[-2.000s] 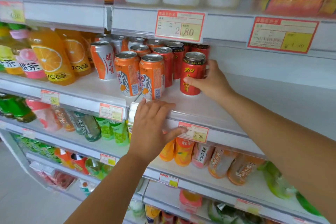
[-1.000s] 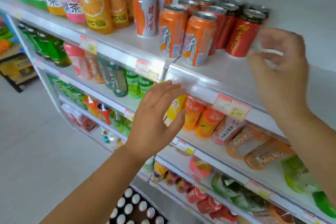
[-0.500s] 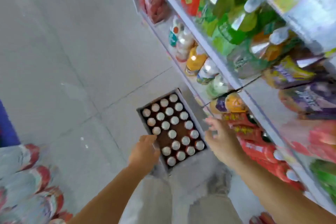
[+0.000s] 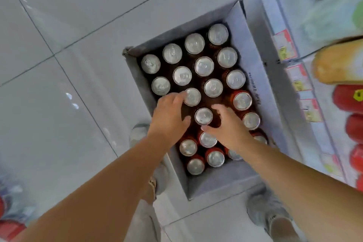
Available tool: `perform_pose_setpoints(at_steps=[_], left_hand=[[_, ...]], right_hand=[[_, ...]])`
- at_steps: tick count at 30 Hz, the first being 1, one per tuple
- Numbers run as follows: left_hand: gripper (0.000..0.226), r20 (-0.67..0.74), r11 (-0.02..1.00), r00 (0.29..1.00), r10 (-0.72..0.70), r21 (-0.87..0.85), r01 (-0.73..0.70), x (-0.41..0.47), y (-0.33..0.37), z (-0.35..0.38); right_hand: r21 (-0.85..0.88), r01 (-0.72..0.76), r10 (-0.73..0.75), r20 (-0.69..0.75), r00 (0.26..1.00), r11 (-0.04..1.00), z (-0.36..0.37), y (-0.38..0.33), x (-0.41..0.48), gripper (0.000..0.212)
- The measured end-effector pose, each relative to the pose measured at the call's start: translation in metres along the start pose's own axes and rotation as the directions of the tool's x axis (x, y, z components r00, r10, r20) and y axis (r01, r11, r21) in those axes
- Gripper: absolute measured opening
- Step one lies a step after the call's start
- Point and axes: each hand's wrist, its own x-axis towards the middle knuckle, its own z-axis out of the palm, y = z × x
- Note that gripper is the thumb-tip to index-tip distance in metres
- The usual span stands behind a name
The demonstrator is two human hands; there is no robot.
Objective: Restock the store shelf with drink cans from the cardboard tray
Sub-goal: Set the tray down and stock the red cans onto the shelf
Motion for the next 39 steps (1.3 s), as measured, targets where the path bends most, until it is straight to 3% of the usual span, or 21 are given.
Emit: perform_pose_setpoints(at_steps=[5,9,16,19,24,32,35,39], left_hand=[[0.082,0.026,0.959,0.998,0.059,0.275,-0.064,0.037,-0.011,0.019],[0.09,-0.061,0.906,0.995,0.078,0.422,-0.045,0.047,-0.011,0.031],[0.073,-0.182,0.945,0.983,-0.034,0.313,0.091,0.049,0.003,0.04],[0.071,-0.189,0.968,0.982,-0.013,0.243,0.06,0.035,0.011,0.021],[0.074,-0.093,1.0,0.996,0.019,-0.009,-0.02,-0.021,0.039,-0.051],[0.073,-0.145,0.959,0.961,0.236,-0.126,-0.254,-0.171,0.172,-0.234],[0.069,-0.261,0.913,0.904,0.338,-0.143,-0.383,-0.238,0.231,-0.306],[0.065,-0.406,0.811,0.775,0.484,-0.124,-0.571,-0.323,0.302,-0.387]], right_hand=[[-0.059,0.041,-0.044,-0.039,0.998,0.997,0.037,0.005,0.027,0.1],[-0.141,0.046,-0.056,-0.062,0.997,0.989,0.048,0.007,0.042,0.094],[0.016,0.067,-0.062,-0.212,0.975,0.998,0.027,0.019,0.021,0.079],[0.102,0.079,-0.044,-0.307,0.951,0.992,0.0,0.015,-0.011,0.077],[0.22,0.07,0.017,-0.369,0.929,0.973,-0.057,-0.014,-0.083,0.072],[0.348,0.176,0.001,-0.452,0.892,0.921,-0.198,-0.12,-0.277,0.067],[0.358,0.274,-0.048,-0.528,0.848,0.892,-0.256,-0.162,-0.364,0.066],[0.364,0.413,-0.057,-0.689,0.723,0.835,-0.324,-0.207,-0.481,0.068]])
